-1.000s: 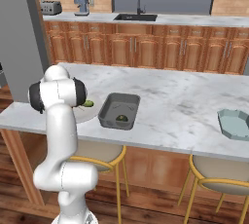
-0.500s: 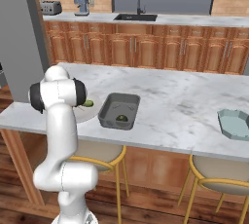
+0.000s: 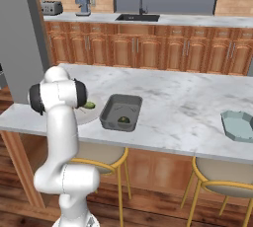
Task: Place one cooked food and one vegetable from the large plate to each tupperware container.
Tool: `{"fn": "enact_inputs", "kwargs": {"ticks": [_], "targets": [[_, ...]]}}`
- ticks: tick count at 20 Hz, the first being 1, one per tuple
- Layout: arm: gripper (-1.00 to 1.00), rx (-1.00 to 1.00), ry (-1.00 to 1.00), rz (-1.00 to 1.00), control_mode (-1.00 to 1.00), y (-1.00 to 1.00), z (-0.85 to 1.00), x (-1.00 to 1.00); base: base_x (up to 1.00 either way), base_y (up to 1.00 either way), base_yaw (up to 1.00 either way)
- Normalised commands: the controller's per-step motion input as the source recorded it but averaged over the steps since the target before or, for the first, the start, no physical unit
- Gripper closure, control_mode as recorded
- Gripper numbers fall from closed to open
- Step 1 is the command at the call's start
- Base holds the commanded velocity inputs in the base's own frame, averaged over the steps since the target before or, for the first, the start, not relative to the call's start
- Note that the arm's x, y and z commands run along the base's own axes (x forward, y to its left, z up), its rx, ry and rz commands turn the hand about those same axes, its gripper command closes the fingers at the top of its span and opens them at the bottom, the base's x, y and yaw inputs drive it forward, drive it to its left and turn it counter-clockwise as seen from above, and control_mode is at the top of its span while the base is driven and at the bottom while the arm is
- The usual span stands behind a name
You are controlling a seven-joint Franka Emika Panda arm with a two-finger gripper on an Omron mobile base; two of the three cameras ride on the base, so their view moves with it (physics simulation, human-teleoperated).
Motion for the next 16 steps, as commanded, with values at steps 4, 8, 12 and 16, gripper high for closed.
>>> {"fn": "enact_inputs", "kwargs": {"ticks": [4,8,12,16], "targets": [[1.00,0.00,-0.12,-0.01,-1.00,-0.02,0.56,-0.61,0.00,0.00,0.00],[1.00,0.05,-0.12,-0.08,-1.00,-0.06,0.72,-0.59,0.00,0.00,0.00],[1.00,0.07,-0.10,-0.18,-1.00,-0.30,0.86,-0.46,0.00,0.00,0.00],[1.00,0.02,0.00,-0.46,-1.00,-0.90,0.58,-0.07,0.00,0.00,0.00]]}}
